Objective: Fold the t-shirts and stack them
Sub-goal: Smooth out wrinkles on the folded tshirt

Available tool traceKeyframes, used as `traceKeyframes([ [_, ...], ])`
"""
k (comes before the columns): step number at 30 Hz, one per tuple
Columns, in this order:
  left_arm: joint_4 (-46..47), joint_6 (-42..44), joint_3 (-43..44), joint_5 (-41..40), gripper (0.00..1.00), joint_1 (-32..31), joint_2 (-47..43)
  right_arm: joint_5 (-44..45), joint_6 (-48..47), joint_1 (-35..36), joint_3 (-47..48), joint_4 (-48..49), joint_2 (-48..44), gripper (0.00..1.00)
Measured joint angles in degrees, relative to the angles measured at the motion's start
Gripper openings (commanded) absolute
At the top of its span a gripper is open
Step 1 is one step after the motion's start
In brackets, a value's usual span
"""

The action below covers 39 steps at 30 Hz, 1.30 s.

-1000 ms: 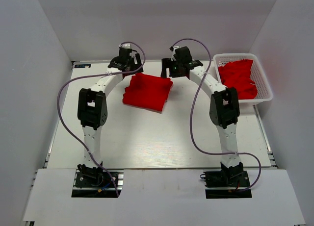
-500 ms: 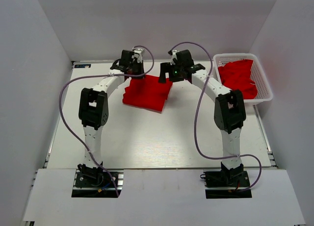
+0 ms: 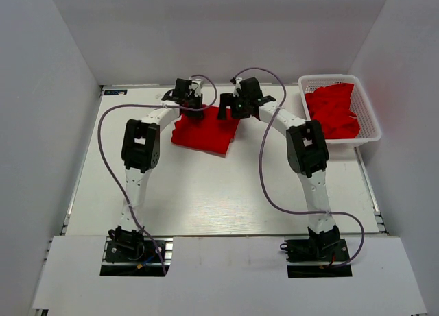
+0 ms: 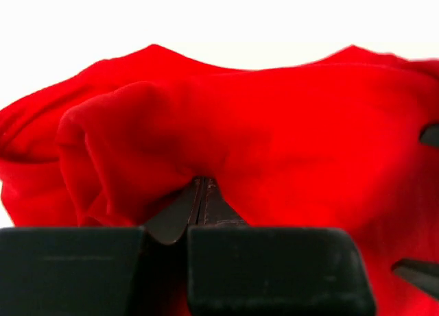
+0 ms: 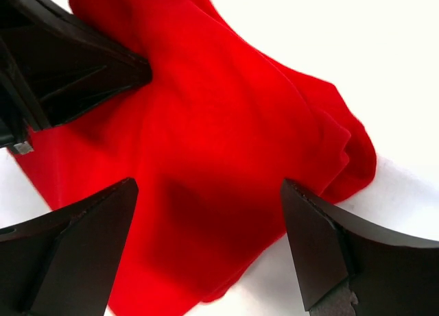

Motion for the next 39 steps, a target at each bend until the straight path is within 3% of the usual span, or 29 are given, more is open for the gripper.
traceKeyframes([
  [7,1.62,-0.26,4.09,-1.07,0.04,0.24,3.08,1.16,0.83,-0.35,0.57,3.80,4.33,0.90],
  [9,1.62,-0.44,4.09,-1.40,0.09,0.31,3.08,0.92,1.22,-0.57,1.44,4.63,5.11,0.90],
  [11,1.57,-0.42,4.09,-1.51,0.27,0.46,3.08,0.94,1.33,-0.76,2.27,4.68,5.38,0.90],
  [15,1.18,-0.90,4.11,-2.12,0.39,0.76,2.99,0.96,1.16,-1.14,2.82,4.26,5.46,0.90],
  [16,0.92,-0.87,4.11,-2.29,0.50,0.76,2.78,1.05,1.01,-1.18,3.08,4.09,5.46,0.90],
  [17,0.39,-0.87,4.11,-2.38,0.70,0.76,2.49,1.16,0.83,-1.22,3.32,4.02,5.38,0.90],
  [20,-0.74,-0.83,3.21,-2.78,0.90,0.74,-0.07,1.20,0.20,-1.22,3.02,3.93,3.82,0.90],
  [22,-1.44,-0.92,1.36,-3.54,0.99,0.83,-3.30,1.14,-0.20,-1.22,-0.11,4.63,0.37,0.90],
  [31,-2.12,0.50,-10.10,-9.44,1.00,1.22,-21.03,1.01,-0.96,-1.22,-18.58,10.03,-21.42,0.90],
  [35,-3.69,1.09,-10.86,-12.70,1.00,1.40,-20.72,2.40,-1.79,-1.20,-27.15,10.58,-27.85,0.90],
  [39,-6.08,1.90,-8.28,-14.91,1.00,1.73,-14.88,5.16,-2.19,-1.22,-34.03,9.53,-33.68,0.90],
])
